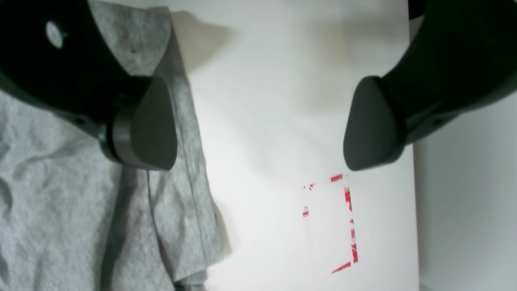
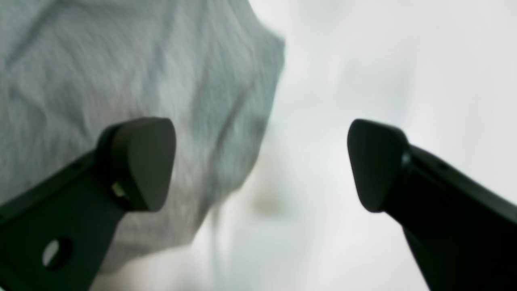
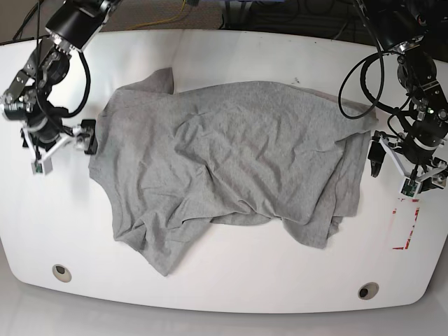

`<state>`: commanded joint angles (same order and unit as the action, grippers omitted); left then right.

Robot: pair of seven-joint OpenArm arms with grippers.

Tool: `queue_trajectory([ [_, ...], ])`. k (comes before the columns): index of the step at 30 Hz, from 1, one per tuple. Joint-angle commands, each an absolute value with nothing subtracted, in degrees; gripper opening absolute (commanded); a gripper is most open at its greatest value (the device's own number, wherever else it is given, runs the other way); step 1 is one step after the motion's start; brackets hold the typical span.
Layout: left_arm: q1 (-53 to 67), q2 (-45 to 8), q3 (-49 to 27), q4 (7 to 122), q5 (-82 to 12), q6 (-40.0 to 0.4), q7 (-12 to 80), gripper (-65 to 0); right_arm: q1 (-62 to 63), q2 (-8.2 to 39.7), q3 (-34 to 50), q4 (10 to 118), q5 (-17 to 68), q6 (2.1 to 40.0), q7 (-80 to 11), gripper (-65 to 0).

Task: Layout the t-shirt on the table in an organized manner, then fold the t-shirt properly
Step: 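Drag the hem with the right gripper away from the robot, then release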

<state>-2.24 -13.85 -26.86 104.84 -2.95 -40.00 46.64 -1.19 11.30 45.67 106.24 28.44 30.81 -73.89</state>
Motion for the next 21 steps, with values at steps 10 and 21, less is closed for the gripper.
queue_trajectory([
  [10,-2.1,-13.8,-26.5,104.7,-2.9,-40.0,46.6,-1.4,-6.8,4.4,51.4,108.1,28.6,31.3,-74.9,0.0],
  [21,-2.1,-13.8,-26.4,104.7,-3.0,-40.0,46.6,-1.4,-4.1,3.3,51.0,101.9,31.3,31.4,-74.7,0.0],
])
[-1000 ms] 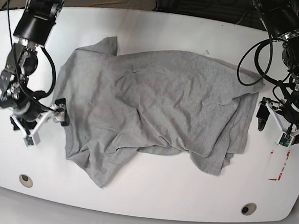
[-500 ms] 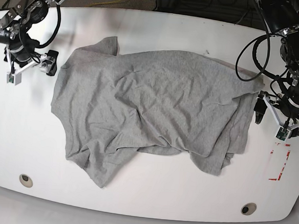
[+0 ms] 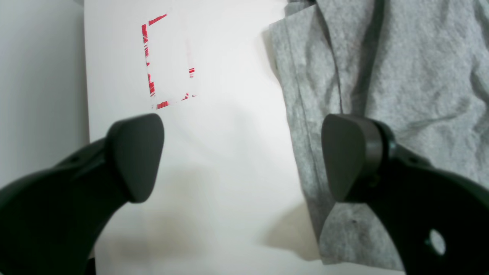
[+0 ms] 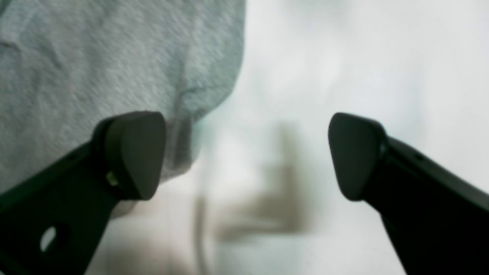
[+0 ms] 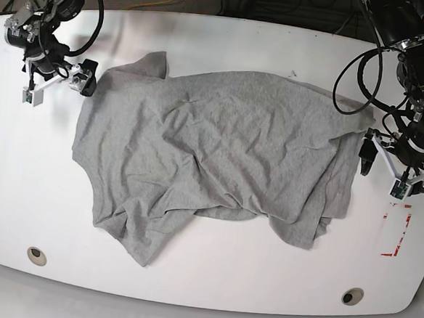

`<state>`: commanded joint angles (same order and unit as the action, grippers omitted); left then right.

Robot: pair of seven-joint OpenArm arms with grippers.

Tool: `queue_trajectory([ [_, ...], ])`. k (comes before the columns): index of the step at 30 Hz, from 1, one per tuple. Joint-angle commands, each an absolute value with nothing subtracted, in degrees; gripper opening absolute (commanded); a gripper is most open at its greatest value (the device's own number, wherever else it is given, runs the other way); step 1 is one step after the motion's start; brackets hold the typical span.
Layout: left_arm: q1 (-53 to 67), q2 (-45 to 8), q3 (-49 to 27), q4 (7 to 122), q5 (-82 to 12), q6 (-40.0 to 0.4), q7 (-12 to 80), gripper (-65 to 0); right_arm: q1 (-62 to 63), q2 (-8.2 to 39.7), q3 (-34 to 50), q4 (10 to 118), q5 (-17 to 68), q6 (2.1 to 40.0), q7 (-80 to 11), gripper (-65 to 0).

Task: Layout the t-shirt on the table in an organized manner, then fold the t-shirt properly
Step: 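Drag the hem with the right gripper away from the robot, then release, then grasp the shirt edges with both grippers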

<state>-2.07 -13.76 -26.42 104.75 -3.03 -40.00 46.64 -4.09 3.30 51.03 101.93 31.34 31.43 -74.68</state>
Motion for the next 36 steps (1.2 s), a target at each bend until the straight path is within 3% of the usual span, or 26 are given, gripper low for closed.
queue_trajectory([
  [15,-0.7,-13.8,-26.6,104.7,-3.1,-40.0,46.5,-1.4,-1.5,3.4,48.0,89.3,34.0,31.3,-74.1,-0.1],
  [19,-0.3,-13.8,-26.7,104.7,-3.1,-40.0,46.5,-1.4,-1.6,3.3,46.9,89.3,34.0,31.3,-72.8,-5.8],
  [22,0.4,-13.8,-26.7,104.7,-3.1,-40.0,46.5,-1.4,-1.6,3.3,45.3,89.3,34.0,31.3,-72.7,-15.4],
  [31,2.1,-13.8,-26.9,104.2,-4.6,-40.0,50.7,-1.4,-1.6,3.4,44.6,89.5,33.6,31.3,-72.6,-63.4],
  [36,4.8,-13.8,-29.8,103.8,-8.4,-40.0,50.8,-1.4,-1.6,4.4,44.5,89.5,33.5,31.2,-72.7,-63.7],
])
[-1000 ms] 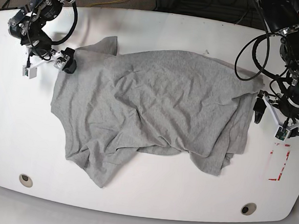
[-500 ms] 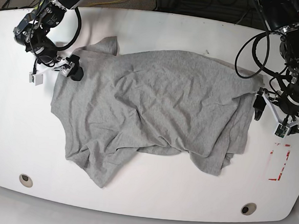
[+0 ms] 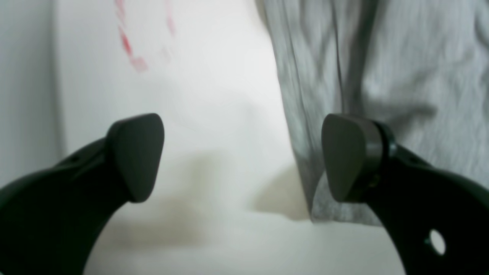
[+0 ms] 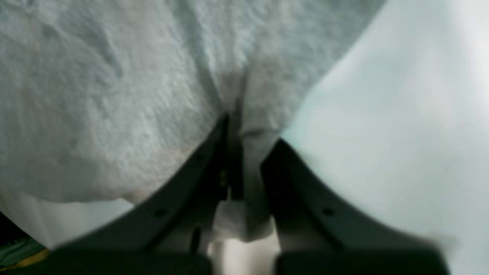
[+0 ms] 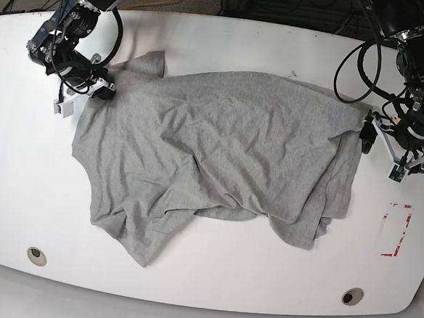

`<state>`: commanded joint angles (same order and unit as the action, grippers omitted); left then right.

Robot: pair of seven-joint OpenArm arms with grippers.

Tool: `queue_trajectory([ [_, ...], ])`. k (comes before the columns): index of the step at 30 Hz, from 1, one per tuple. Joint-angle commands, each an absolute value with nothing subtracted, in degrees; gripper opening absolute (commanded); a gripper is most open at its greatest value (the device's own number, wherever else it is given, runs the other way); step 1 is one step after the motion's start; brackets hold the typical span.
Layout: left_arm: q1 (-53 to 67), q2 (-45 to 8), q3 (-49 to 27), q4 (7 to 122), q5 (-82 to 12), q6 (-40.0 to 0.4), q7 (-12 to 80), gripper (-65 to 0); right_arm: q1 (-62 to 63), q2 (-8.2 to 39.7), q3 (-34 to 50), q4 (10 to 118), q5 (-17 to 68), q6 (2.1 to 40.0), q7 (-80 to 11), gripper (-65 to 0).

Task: Layout the t-shirt on the table in an organized manner, then fold the t-shirt properly
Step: 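Grasp the shirt edges with both grippers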

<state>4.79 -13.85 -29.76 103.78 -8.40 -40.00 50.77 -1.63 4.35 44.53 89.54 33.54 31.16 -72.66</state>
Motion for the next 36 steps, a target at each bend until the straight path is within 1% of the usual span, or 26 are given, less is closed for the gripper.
queue_trajectory([
  [4,6.2,-13.8,-31.5,103.8,-9.9,-40.0,50.8,-1.4,-1.6,4.6,44.5,89.4,33.5,31.2,-72.7,-65.0],
  [14,12.0,-13.8,-34.2,104.0,-15.1,-40.0,50.8,-1.4,-1.6,5.8,44.5,89.4,33.5,31.2,-72.7,-65.0],
  [21,13.7,-13.6,-33.9,103.9,-15.3,-40.0,50.8,-1.4,-1.6,5.8,44.5,89.4,33.5,31.3,-72.7,-65.0],
  [25,14.1,-12.3,-34.1,103.9,-17.5,-40.0,50.8,-1.4,-1.6,5.8,43.8,89.4,33.5,31.3,-72.7,-65.0],
  [30,15.1,-12.2,-33.2,103.9,-19.6,-40.0,50.8,-1.4,-1.6,5.8,40.9,89.5,33.5,31.3,-72.7,-65.0],
  [36,16.5,-12.2,-28.5,103.8,-20.4,-40.0,50.8,-1.4,-1.7,5.8,40.7,89.4,33.5,31.3,-72.7,-65.0],
])
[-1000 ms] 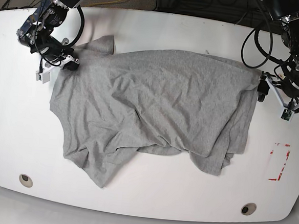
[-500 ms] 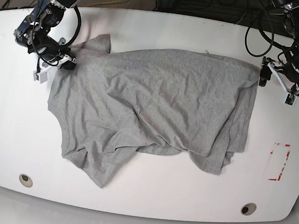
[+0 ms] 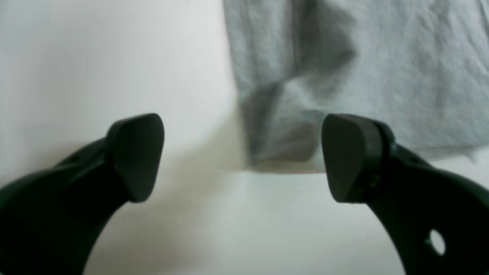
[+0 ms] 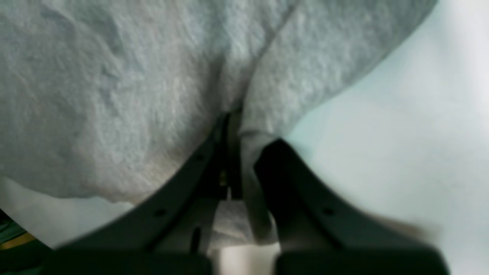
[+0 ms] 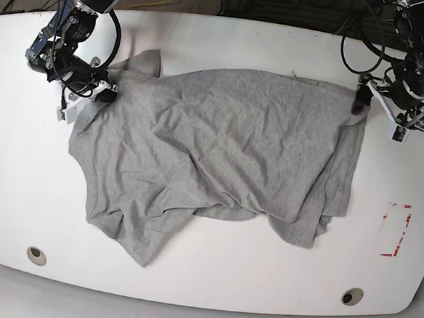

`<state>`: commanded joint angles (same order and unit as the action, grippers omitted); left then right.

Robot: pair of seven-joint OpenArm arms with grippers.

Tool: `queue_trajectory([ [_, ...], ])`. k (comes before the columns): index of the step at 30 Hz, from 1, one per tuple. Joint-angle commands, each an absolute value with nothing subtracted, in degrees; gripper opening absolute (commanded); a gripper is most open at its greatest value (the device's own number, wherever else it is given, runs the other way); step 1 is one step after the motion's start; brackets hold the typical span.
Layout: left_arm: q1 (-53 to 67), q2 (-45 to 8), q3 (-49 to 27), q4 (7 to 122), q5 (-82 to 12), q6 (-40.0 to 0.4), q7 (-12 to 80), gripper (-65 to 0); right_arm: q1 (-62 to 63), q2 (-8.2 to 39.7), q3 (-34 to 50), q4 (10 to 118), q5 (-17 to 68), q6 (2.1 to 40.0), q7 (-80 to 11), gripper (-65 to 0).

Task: Layout the t-shirt on the table in an organized manner, then fold the t-shirt properly
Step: 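Grasp the shirt edges with both grippers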

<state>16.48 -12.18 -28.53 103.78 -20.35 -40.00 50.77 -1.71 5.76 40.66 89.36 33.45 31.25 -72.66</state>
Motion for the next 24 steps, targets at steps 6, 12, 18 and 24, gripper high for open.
queue_trajectory([
  [6,16.7,-12.2,-26.9,103.7,-20.2,-40.0,50.8,-1.4,-1.7,5.8,40.6,89.4,33.5,31.3,-72.7,-65.0],
  [12,17.0,-12.2,-26.1,102.4,-20.0,-40.0,50.8,-1.4,-1.7,5.8,40.6,89.3,33.5,31.3,-72.7,-65.0],
  [18,16.9,-12.2,-26.1,99.6,-20.0,-40.0,50.8,-1.4,-1.7,5.8,40.6,89.4,33.5,31.3,-72.7,-65.0],
  [24,17.5,-12.2,-26.0,98.6,-20.0,-40.0,50.8,-1.9,-1.7,5.8,40.6,89.4,33.5,31.3,-72.7,-65.0],
])
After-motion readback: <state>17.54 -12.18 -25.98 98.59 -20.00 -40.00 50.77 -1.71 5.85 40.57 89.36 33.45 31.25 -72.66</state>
